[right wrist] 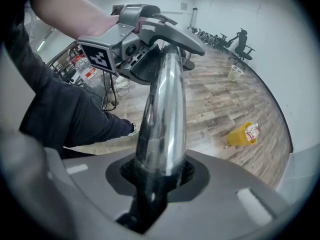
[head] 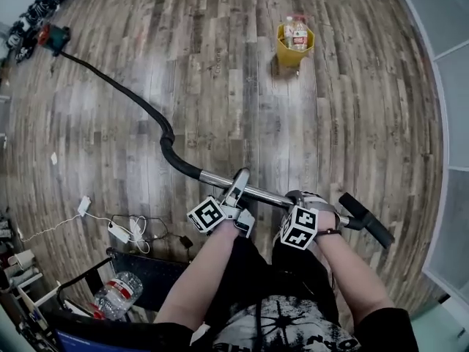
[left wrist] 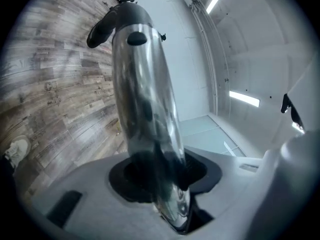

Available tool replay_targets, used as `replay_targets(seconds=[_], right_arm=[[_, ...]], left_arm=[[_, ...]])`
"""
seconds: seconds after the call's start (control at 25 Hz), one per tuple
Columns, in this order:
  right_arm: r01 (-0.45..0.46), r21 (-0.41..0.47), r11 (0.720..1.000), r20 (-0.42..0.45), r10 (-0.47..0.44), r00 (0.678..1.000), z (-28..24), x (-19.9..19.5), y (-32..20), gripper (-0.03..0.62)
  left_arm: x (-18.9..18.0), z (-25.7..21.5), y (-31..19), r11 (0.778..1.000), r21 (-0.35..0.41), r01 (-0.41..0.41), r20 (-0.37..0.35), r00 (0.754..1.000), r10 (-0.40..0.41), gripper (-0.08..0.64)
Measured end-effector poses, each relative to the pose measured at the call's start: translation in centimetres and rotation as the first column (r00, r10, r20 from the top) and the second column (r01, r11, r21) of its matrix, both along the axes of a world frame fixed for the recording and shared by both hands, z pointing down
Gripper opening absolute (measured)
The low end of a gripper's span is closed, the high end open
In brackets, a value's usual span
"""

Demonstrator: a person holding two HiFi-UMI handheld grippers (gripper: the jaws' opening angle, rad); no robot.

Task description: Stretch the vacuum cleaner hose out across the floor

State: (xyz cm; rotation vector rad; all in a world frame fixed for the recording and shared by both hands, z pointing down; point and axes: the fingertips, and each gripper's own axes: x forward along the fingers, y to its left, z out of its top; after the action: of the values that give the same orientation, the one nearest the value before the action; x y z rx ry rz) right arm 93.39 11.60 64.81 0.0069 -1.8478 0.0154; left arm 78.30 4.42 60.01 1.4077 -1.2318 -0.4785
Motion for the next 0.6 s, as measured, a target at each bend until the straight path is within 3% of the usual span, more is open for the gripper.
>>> replay_targets(seconds=[0.16,0.24,0.32,0.44,0.6], right_arm=[[-0.001,-0.001,1.0,-0.006,0.001,1.0,1.3,1.8,-1.0,0.098],[-0.024,-0.012,1.0,0.002,0.024,1.0,2.2,2.3,-1.6,0.098],[-0.027,-0.012,1.0,0.01,0.027,1.0,3.4,2.5,-2.0,0.098],[-0.02,0.013,1.0,0.01,0.02,1.0,5.7,2.9,-3.4,0.098],[-0.05,0.02,0.999,-0.005,0.05,0.999,9.6,3.7,-4.8,0.1]], left_arm=[[2.5,0.6,0.1,1.0,0.017,0.01,-0.098,0.995,-0.008,0.179],[2.8,1.7,1.1,0.999,-0.039,-0.022,-0.055,0.998,0.02,0.197],[3.3,2.1,1.4,0.998,-0.036,-0.05,-0.067,0.997,0.048,0.199],[4.2,2.9,1.5,0.994,0.002,-0.107,-0.078,0.991,0.106,0.167],[5.0,5.8,3.6,0.971,-0.013,-0.24,0.013,0.971,0.24,0.044]])
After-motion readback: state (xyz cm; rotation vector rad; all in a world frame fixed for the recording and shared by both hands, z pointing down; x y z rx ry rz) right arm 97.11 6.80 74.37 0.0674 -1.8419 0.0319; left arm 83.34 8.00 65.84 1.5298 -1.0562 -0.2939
